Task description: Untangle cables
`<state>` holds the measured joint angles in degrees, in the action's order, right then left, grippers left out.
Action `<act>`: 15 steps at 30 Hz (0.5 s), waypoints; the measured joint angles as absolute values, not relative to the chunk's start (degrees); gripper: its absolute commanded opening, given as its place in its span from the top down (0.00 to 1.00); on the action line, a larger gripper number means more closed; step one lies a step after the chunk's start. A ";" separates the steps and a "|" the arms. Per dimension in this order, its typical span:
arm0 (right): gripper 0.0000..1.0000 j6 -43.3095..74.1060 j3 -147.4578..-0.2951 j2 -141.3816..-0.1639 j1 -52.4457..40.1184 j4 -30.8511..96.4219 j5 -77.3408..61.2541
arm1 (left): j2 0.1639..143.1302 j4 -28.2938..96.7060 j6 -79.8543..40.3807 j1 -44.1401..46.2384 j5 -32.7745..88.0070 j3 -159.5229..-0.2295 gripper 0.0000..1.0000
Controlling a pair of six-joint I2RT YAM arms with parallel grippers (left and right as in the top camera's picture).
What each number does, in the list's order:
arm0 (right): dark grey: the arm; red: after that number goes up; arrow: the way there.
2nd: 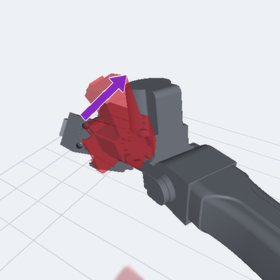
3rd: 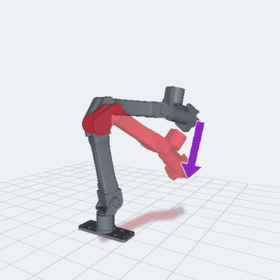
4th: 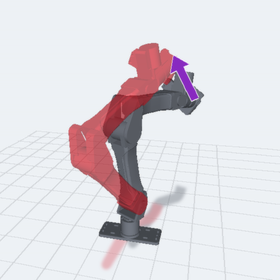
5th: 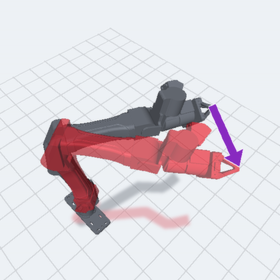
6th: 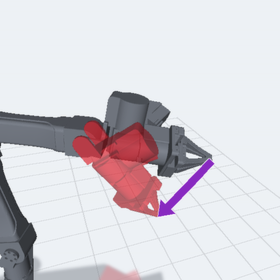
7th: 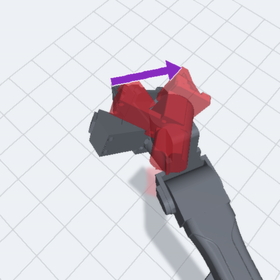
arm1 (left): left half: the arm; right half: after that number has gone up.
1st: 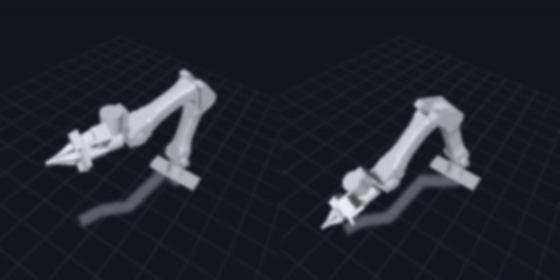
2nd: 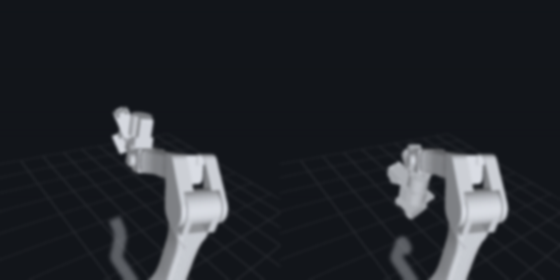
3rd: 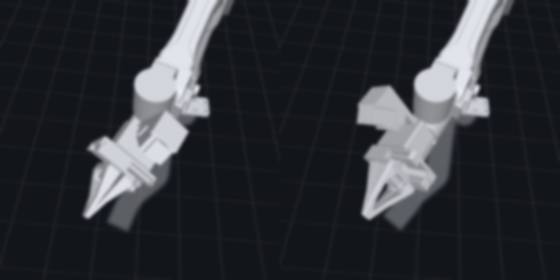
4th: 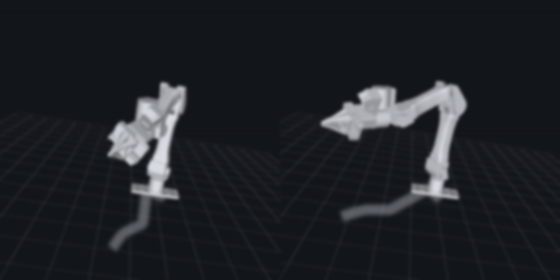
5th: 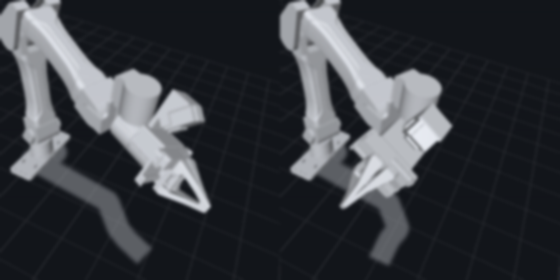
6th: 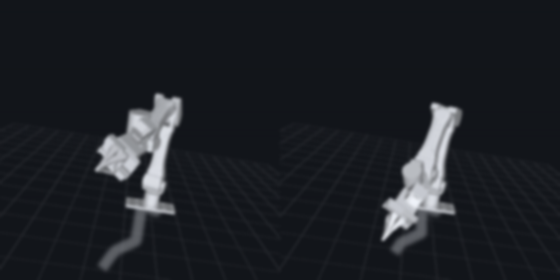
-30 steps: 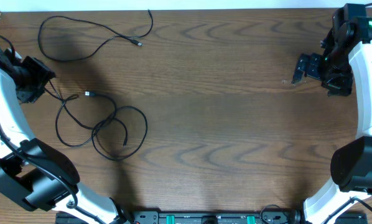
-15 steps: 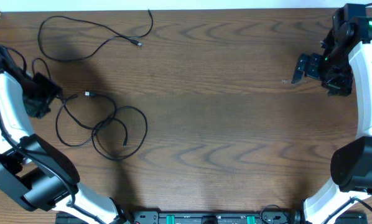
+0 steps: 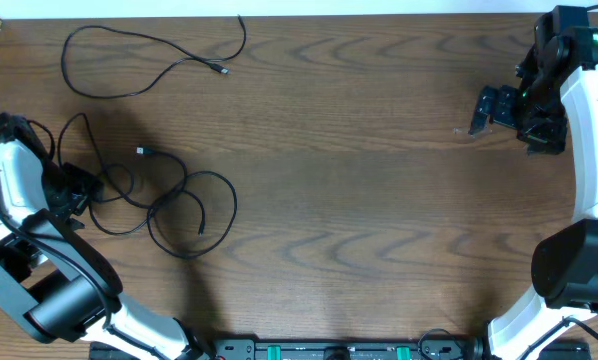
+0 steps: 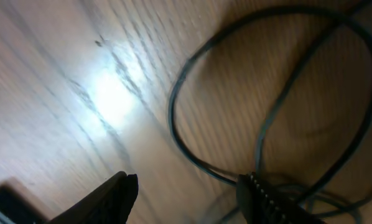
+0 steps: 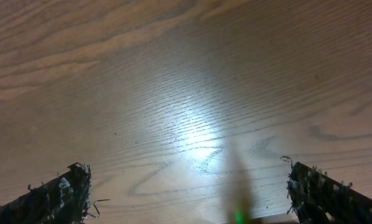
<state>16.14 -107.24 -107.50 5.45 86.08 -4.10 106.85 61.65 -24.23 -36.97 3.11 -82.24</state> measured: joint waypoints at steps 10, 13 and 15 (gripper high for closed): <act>0.01 16.14 -107.24 -107.50 5.45 86.11 -4.10 | 98.91 57.49 -19.51 -37.41 25.63 -82.50 0.42; 0.01 16.14 -107.24 -107.50 5.45 86.08 -4.08 | 91.37 57.71 -23.07 -37.41 20.62 -83.18 0.28; 0.01 16.14 -107.24 -107.50 5.45 86.08 -4.08 | 86.26 57.89 -26.48 -37.41 15.46 -83.42 0.23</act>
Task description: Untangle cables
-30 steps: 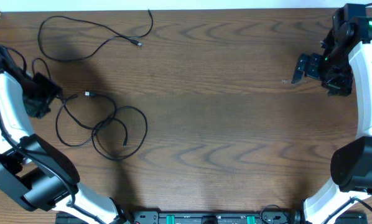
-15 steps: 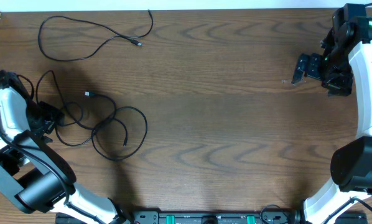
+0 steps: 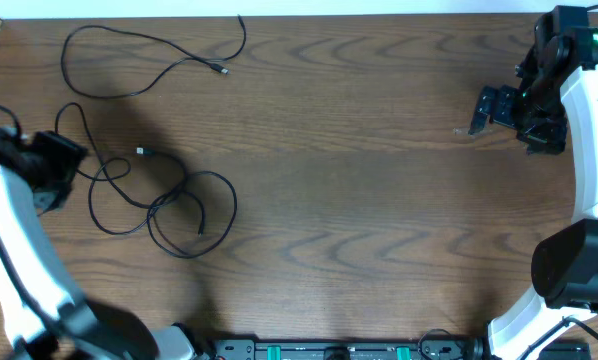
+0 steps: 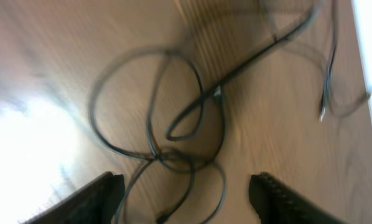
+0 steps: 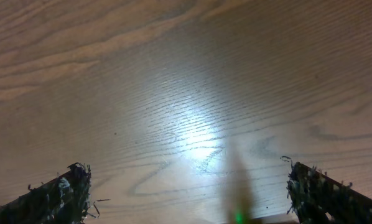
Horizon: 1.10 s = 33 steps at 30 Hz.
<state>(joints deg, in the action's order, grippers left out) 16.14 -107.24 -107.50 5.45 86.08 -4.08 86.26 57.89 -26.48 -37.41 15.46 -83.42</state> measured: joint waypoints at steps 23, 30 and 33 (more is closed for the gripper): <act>0.01 16.14 -107.24 -107.50 5.45 86.11 -4.10 | 92.75 48.69 -25.93 -26.89 -3.09 -84.25 0.23; 0.01 16.14 -107.24 -107.50 5.45 86.11 -4.10 | 105.60 49.82 -27.18 -30.13 -12.29 -84.25 0.77; 0.01 16.14 -107.24 -107.50 5.45 86.11 -4.10 | 109.84 51.62 -27.24 -31.48 -12.51 -84.25 0.92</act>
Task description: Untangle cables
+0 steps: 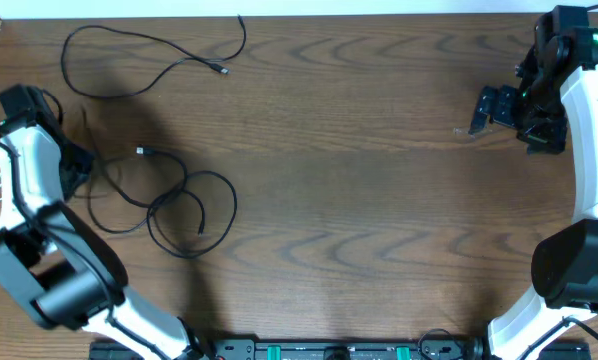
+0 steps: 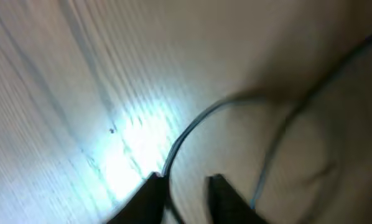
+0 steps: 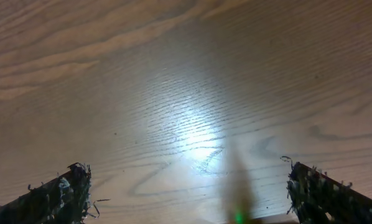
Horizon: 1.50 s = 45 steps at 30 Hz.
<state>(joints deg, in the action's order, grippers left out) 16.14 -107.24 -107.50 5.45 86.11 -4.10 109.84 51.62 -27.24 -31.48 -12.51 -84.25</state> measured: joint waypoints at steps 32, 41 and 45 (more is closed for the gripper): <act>0.01 16.14 -107.24 -107.50 5.45 86.11 -4.10 | 101.73 56.36 -48.27 -52.97 1.30 -84.12 0.21; 0.01 16.14 -107.24 -107.50 5.45 86.11 -4.10 | 95.90 55.02 -43.72 -50.46 6.81 -84.14 0.03; 0.01 16.14 -107.24 -107.50 5.45 86.08 -4.10 | 97.73 53.30 -37.80 -43.16 6.50 -84.14 0.03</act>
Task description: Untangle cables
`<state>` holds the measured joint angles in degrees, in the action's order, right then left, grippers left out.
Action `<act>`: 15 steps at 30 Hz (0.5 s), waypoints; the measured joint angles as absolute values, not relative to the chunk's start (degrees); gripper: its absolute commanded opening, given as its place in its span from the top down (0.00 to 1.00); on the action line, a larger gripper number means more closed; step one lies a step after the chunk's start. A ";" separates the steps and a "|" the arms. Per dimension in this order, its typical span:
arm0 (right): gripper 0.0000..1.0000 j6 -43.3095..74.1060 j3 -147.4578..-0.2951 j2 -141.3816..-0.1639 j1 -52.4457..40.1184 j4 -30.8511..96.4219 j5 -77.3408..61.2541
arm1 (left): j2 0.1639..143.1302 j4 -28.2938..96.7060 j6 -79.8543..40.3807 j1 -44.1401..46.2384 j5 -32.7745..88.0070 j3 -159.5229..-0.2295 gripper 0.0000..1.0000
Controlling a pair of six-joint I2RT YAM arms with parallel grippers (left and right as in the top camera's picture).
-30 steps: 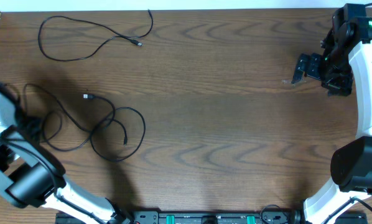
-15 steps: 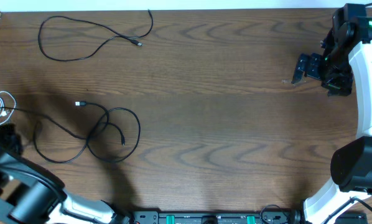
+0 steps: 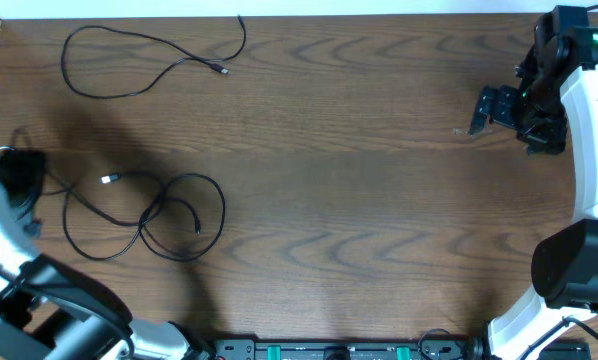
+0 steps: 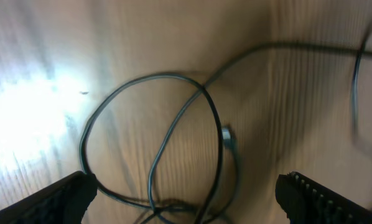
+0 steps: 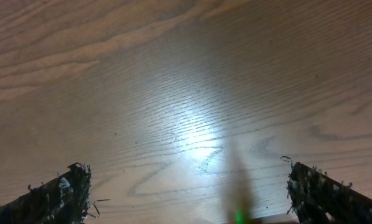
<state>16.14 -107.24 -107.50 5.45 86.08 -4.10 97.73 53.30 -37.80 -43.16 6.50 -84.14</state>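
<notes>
A thin black cable lies in tangled loops (image 3: 147, 212) at the table's left, its silver plug (image 3: 107, 179) at the upper left of the heap. My left gripper (image 3: 24, 188) is at the far left edge beside it. The left wrist view looks down on two crossing loops (image 4: 204, 93) and the plug (image 4: 227, 138); my left gripper (image 4: 189, 199) is open, well above them, holding nothing. A second black cable (image 3: 184, 61) lies apart at the back left. My right gripper (image 3: 484, 108) is open over bare wood at the far right (image 5: 189, 193).
The wooden table (image 3: 359, 200) stretches bare between the two arms. The table's left edge runs close to my left arm. A black rail with green parts (image 3: 329, 350) lines the front edge.
My left gripper was nearly shut on a strand at the tangle's upper left; now it is open and higher. The tangle and its plug lie further left and nearer the front. Right arm unchanged.
My left gripper was open and low at the tangle's left loops, then open higher above the heap, then nearly shut on a strand at its upper left. Now that strand is released, the tall upper-left loop is gone and the heap has shifted left. The right arm stayed still.
</notes>
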 measured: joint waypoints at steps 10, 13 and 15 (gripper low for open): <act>0.01 16.14 -107.24 -107.50 5.45 86.11 -4.08 | 104.27 55.33 -32.29 -23.83 -15.53 -84.14 0.02; 0.01 16.14 -107.24 -107.50 5.45 86.11 -4.10 | 105.67 54.94 -31.16 -21.80 -18.22 -84.14 0.02; 0.01 16.14 -107.24 -107.50 5.45 86.08 -4.10 | 105.62 53.23 -29.17 -20.78 -18.09 -84.14 0.01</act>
